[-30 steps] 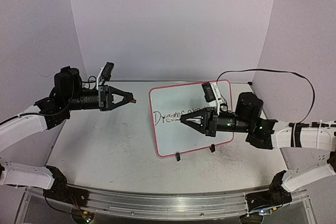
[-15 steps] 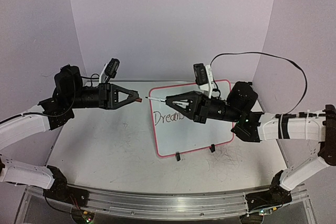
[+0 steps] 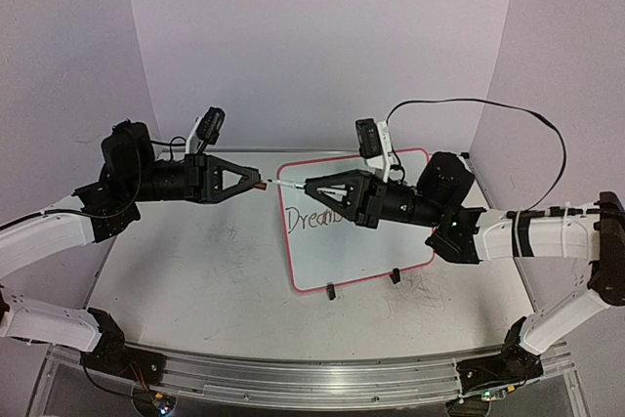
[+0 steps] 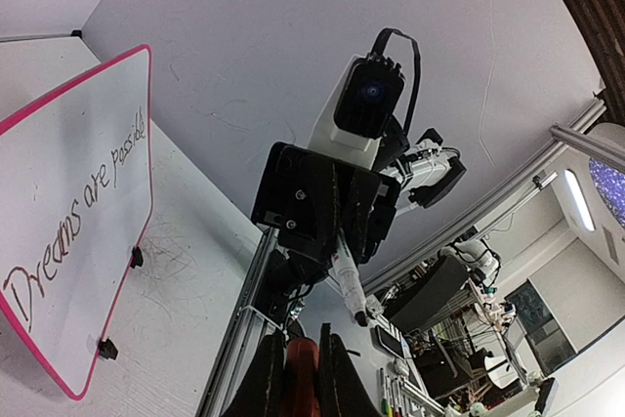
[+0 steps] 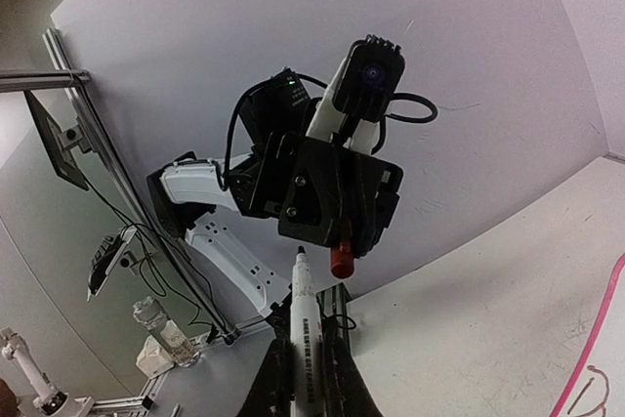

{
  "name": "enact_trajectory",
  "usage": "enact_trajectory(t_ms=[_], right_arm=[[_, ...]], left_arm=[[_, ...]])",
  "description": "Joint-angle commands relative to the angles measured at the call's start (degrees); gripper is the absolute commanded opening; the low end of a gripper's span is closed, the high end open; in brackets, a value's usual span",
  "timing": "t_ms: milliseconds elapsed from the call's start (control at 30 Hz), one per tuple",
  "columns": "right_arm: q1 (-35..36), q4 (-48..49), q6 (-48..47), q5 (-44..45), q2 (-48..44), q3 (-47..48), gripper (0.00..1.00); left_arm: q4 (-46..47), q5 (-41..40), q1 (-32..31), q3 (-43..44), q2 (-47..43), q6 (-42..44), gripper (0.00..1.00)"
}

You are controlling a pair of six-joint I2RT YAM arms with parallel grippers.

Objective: Write a sentence on the whiteboard
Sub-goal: Insert the whiteboard marker without the cap into the pen cap.

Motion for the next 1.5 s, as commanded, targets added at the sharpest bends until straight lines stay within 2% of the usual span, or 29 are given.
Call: enact_trajectory(t_ms=[0,1467], right_arm=[[0.23,2.44,0.52,0.3,1.2,1.33,0.0],[0.82,4.53,0.48,0.96,2.27,2.31,0.0]], left_arm=[[3.61,0.66,-0.22,2.13,-1.53,-0.66,0.0],[5.14,0.54,-0.22,0.97,-1.44,-1.83,0.0]])
